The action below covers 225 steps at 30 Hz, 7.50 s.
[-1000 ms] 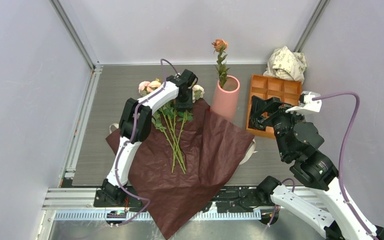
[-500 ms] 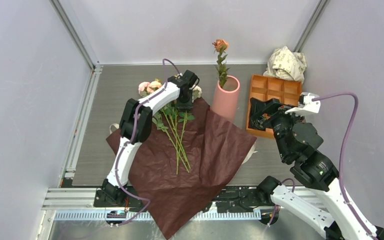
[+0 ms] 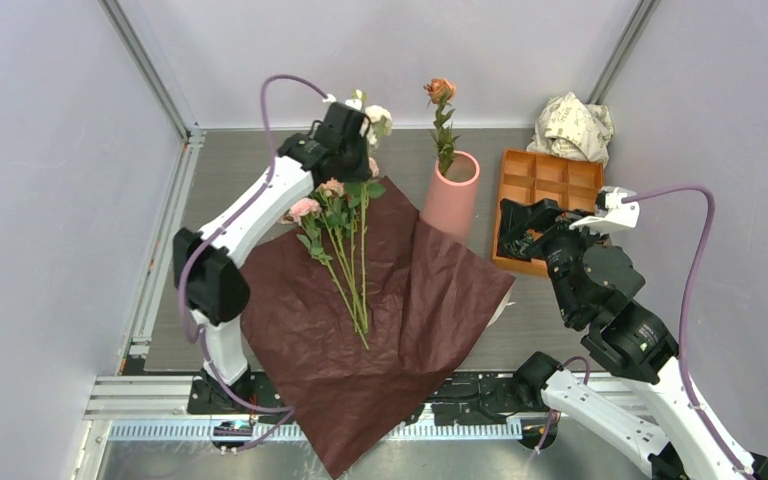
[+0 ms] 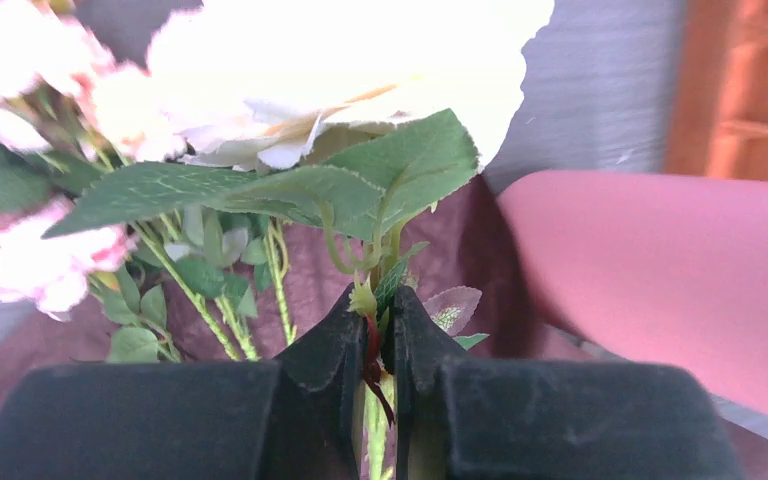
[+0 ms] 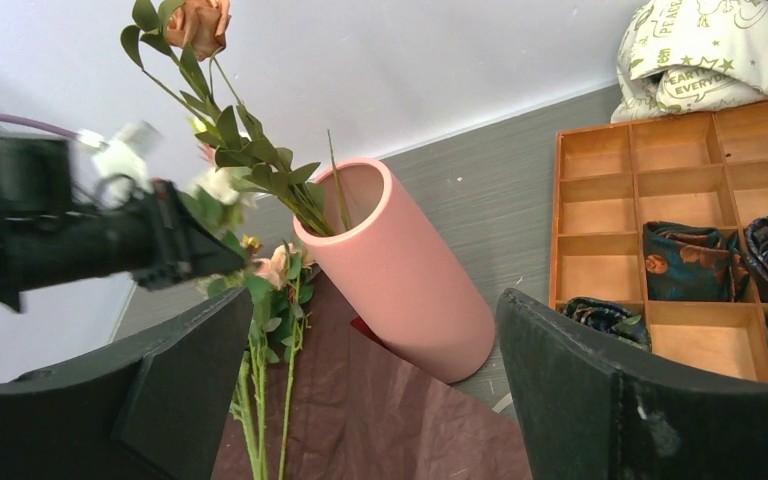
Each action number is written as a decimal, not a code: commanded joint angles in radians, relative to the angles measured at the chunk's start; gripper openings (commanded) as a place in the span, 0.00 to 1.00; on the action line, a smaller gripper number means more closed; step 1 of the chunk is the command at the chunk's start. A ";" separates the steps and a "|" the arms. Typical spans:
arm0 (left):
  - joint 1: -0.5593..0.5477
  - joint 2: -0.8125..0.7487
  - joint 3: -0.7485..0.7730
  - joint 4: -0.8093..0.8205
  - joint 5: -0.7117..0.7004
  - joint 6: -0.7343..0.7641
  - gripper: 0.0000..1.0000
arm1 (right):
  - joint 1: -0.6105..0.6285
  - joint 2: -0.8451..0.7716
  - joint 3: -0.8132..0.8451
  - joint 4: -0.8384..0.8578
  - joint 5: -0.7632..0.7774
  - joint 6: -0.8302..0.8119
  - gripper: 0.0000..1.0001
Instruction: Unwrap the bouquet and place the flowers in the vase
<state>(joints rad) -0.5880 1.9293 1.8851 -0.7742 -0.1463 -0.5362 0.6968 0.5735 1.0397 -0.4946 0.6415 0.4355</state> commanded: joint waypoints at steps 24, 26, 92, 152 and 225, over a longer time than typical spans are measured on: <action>-0.289 -0.529 -0.011 0.916 0.212 0.336 0.09 | -0.001 -0.102 0.009 -0.068 0.097 0.024 0.97; -0.317 -0.492 0.035 0.946 0.212 0.385 0.09 | -0.001 -0.111 0.008 -0.074 0.101 0.026 0.97; -0.337 -0.652 -0.295 0.927 -0.156 0.353 0.81 | -0.001 0.037 0.105 0.039 -0.120 -0.037 0.99; -0.337 -1.367 -0.613 0.236 -0.777 0.266 0.83 | 0.268 1.982 1.413 -0.443 -0.507 -0.006 0.61; -0.337 -1.130 -0.585 0.244 -0.573 0.084 0.83 | 0.251 0.668 0.538 1.025 0.117 -1.163 0.01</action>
<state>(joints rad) -0.9272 0.7635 1.2663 -0.6109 -0.7586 -0.4255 0.9787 1.1923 1.5993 0.3431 0.7208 -0.5426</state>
